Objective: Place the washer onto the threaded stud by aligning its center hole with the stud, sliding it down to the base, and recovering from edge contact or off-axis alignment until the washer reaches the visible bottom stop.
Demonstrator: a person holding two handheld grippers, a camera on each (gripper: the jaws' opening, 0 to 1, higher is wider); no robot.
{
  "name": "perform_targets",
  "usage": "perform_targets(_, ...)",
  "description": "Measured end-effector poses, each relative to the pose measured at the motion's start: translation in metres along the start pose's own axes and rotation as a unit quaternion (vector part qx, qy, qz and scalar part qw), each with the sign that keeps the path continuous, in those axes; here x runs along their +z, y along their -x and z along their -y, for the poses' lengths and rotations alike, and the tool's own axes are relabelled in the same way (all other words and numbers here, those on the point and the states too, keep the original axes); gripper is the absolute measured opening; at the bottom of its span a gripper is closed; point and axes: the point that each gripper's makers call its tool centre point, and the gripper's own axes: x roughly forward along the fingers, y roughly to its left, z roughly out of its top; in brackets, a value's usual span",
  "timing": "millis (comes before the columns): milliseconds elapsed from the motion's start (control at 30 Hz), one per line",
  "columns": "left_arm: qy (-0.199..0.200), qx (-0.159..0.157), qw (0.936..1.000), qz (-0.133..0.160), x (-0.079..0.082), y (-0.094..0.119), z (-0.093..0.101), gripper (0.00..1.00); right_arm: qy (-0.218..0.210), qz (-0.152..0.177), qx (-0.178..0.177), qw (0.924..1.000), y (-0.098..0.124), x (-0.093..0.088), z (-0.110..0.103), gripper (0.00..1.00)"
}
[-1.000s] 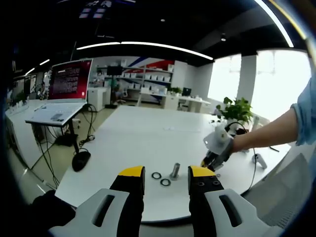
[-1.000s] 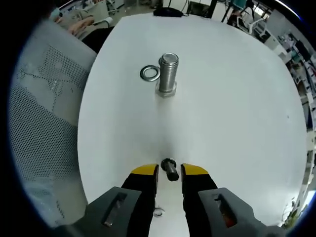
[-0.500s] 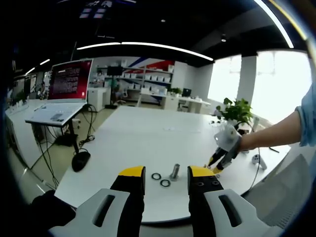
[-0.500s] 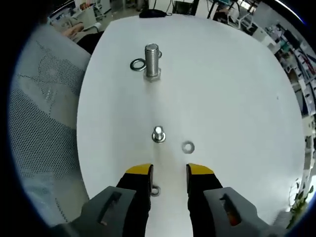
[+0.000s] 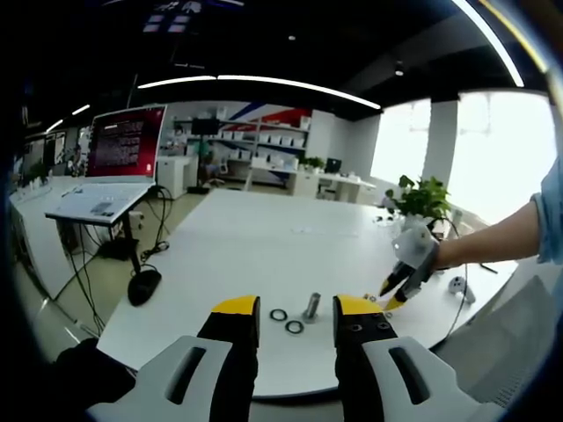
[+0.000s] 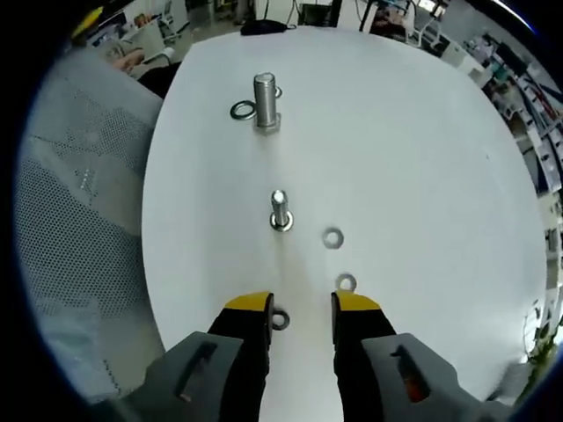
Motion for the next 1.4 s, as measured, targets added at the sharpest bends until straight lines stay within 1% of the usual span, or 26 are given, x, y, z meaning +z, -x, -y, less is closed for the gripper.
perform_targets(233,0.000,0.000,1.0000,0.000,0.000,0.000,0.000,0.31,-0.009,-0.001,0.002,1.0000,0.000,-0.010,-0.001,0.28)
perform_targets(367,0.000,0.000,1.0000,-0.001,0.000,0.000,0.000,0.31,-0.021,-0.002,0.016,0.9997,-0.002,-0.014,-0.007,0.28)
perform_targets(667,-0.001,0.000,1.0000,-0.001,0.000,0.000,0.000,0.31,-0.024,-0.011,0.029,0.9992,-0.008,-0.025,-0.014,0.28)
perform_targets(867,-0.002,0.000,1.0000,-0.003,-0.001,0.000,0.000,0.31,-0.013,-0.021,0.033,0.9992,-0.012,-0.032,-0.015,0.27)
perform_targets(967,-0.002,0.001,1.0000,-0.004,-0.001,0.000,0.000,0.31,-0.007,-0.021,0.036,0.9991,-0.014,-0.032,-0.018,0.25)
perform_targets(1033,-0.002,0.001,1.0000,-0.004,-0.001,0.000,0.000,0.31,0.007,-0.017,0.036,0.9992,-0.014,-0.030,-0.020,0.24)
perform_targets(1100,-0.002,0.001,1.0000,-0.004,-0.001,0.000,0.000,0.31,0.011,-0.016,0.036,0.9991,-0.014,-0.029,-0.019,0.23)
perform_targets(1200,-0.002,0.002,1.0000,-0.005,-0.001,0.000,-0.001,0.31,0.008,-0.015,0.036,0.9992,-0.014,-0.029,-0.018,0.21)
perform_targets(1333,-0.002,0.003,1.0000,-0.005,-0.001,0.000,-0.001,0.31,-0.002,-0.010,0.032,0.9994,-0.015,-0.028,-0.015,0.16)
perform_targets(1400,-0.002,0.003,1.0000,-0.005,-0.001,0.000,-0.001,0.31,-0.005,-0.009,0.033,0.9994,-0.014,-0.028,-0.015,0.16)
